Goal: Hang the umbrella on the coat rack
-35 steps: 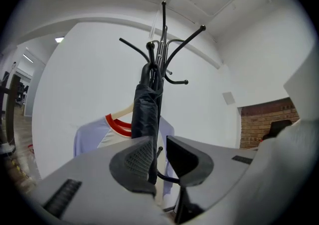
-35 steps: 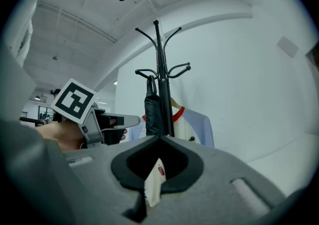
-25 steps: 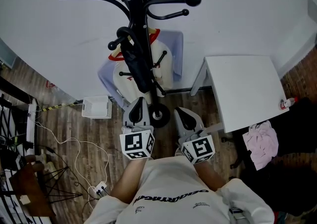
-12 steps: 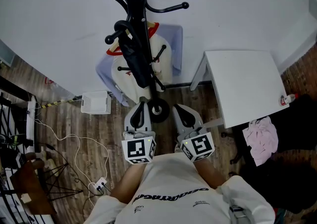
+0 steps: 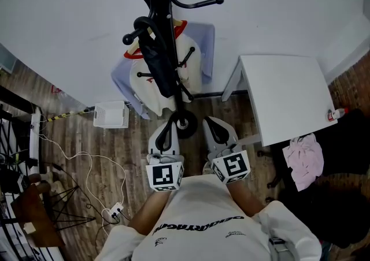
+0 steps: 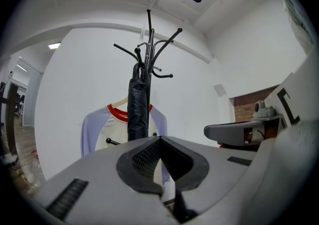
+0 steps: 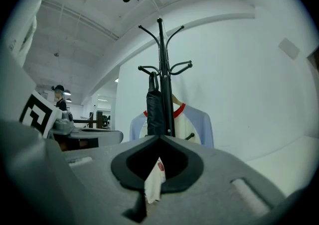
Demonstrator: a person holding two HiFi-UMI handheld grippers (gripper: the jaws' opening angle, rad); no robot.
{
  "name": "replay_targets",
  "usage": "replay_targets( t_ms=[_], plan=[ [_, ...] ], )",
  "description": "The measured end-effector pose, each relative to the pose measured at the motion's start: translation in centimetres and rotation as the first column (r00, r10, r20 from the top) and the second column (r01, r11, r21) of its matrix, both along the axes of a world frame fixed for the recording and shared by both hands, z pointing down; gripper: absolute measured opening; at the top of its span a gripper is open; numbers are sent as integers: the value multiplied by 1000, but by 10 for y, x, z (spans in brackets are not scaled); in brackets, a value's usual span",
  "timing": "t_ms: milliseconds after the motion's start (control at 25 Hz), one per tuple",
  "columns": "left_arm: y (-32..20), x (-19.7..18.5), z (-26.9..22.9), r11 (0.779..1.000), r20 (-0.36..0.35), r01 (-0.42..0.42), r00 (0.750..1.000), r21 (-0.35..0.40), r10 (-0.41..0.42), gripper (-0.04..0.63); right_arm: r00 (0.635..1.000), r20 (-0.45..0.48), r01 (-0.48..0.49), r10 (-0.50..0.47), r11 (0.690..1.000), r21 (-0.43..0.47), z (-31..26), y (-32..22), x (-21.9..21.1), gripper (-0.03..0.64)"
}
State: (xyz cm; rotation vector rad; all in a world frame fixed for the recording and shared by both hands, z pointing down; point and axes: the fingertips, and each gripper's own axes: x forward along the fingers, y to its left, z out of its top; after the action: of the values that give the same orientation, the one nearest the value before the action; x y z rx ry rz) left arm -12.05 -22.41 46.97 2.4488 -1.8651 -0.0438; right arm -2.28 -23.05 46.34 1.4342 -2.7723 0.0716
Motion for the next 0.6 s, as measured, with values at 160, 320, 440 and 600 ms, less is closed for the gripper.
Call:
replay_targets(
  t_ms=[160,320,440,600],
  plan=[
    [3,1,5,1000,1,-4,1000,0,4,-3,1000,-9,1,-1,1000,-3,6,0,0,-2],
    [4,2,12,1000,-4,-8,1000,-7,8,-3,1000,-3,5,-5,1000,-17,13,1,-1,-3],
    [6,6,14,1000,-11,-19,1000,-11,19,-3,1000,5,0,0,1000,-20,14,1,1,-3],
    [6,8,15,1000,-17,-28,999,-10,28,-3,1000,0,5,-5,1000,-24,15,1,1,-3]
  ],
)
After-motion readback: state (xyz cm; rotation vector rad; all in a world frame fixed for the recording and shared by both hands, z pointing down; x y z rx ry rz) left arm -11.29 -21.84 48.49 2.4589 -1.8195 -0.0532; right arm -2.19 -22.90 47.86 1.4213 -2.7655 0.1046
